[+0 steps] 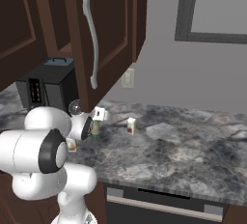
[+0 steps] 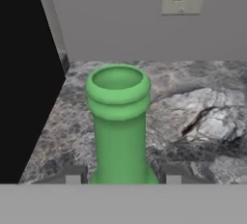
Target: Sort all alcoholic drinks to one cabinet, and non-alcoholic drinks to the other.
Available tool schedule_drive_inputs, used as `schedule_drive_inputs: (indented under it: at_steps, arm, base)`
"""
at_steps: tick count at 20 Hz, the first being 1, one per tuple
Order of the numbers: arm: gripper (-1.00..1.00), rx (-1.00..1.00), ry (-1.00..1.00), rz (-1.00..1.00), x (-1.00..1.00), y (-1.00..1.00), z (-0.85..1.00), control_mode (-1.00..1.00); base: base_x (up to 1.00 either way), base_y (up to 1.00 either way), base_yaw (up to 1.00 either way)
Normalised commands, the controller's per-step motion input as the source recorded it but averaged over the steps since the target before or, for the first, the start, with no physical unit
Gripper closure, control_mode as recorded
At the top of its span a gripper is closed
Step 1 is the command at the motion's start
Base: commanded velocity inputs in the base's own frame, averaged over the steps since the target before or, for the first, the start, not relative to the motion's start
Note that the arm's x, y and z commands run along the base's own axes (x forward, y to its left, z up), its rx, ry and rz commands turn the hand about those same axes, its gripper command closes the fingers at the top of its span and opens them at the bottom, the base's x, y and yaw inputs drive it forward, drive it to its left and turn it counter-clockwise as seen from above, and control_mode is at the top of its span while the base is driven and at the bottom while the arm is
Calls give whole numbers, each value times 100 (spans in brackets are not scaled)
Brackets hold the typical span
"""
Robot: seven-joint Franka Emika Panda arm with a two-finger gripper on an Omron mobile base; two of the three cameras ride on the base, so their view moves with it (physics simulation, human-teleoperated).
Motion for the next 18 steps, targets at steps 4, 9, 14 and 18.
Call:
schedule_drive_inputs:
  at_steps: [4, 9, 14, 18]
  arm:
    - [100, 0, 3, 0, 0, 0, 46, -100]
    - [100, -1, 5, 0, 0, 0, 51, -100]
    - [100, -1, 4, 0, 0, 1, 47, -100]
    - [100, -1, 0, -1, -2, 0, 38, -100]
  base:
    - [0, 0, 0]
    - [0, 0, 0]
    - [0, 0, 0]
    - [0, 0, 0]
